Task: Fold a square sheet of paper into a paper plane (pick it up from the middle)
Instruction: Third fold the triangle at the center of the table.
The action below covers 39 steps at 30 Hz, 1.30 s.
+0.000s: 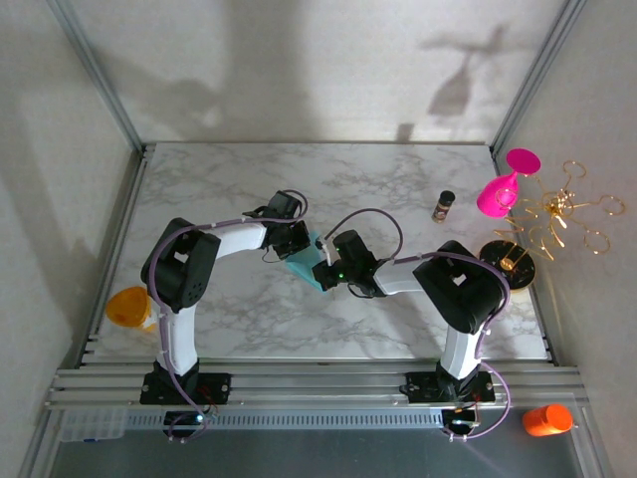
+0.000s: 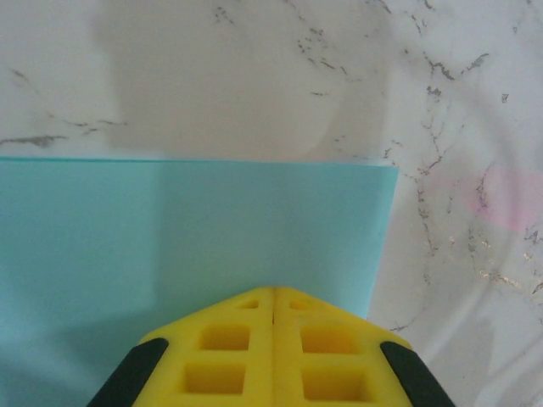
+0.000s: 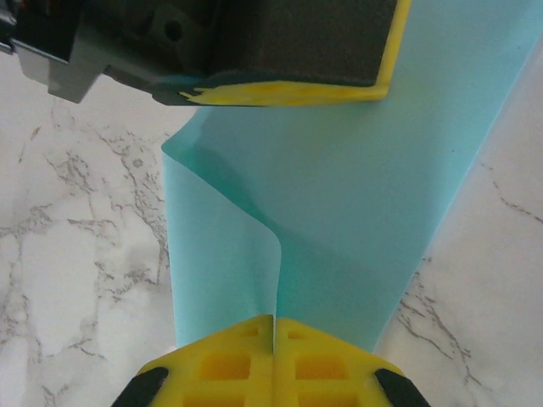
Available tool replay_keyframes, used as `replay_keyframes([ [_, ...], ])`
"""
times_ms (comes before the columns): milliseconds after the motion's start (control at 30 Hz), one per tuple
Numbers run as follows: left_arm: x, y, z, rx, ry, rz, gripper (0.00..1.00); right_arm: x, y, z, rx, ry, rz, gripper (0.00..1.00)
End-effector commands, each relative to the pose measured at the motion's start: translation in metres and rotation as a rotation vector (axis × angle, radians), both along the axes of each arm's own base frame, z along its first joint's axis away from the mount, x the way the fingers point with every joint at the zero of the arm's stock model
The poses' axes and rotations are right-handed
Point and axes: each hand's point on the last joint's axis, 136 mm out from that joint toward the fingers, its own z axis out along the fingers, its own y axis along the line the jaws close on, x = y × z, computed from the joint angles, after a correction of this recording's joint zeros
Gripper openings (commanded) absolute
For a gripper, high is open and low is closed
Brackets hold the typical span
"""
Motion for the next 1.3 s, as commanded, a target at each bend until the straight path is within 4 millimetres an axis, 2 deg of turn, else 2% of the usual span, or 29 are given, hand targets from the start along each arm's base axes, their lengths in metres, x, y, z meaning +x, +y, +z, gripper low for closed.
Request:
replay_keyframes([
  [0, -0.020, 0.004, -0.030, 0.063, 0.088, -0.028, 0.02, 0.005, -0.002, -0.007, -0.019, 0.020, -0.020, 0.05],
  [567, -0.021, 0.004, -0.030, 0.063, 0.089, -0.026, 0.02, 0.004, -0.005, -0.014, -0.044, 0.040, -0.035, 0.05],
  [967, -0.021, 0.005, -0.033, 0.065, 0.093, -0.022, 0.02, 0.007, -0.001, 0.009, -0.006, 0.012, -0.028, 0.05],
  [1267, -0.022, 0.004, -0.033, 0.067, 0.093, -0.024, 0.02, 0.007, -0.004, 0.004, -0.021, 0.021, -0.039, 0.05],
])
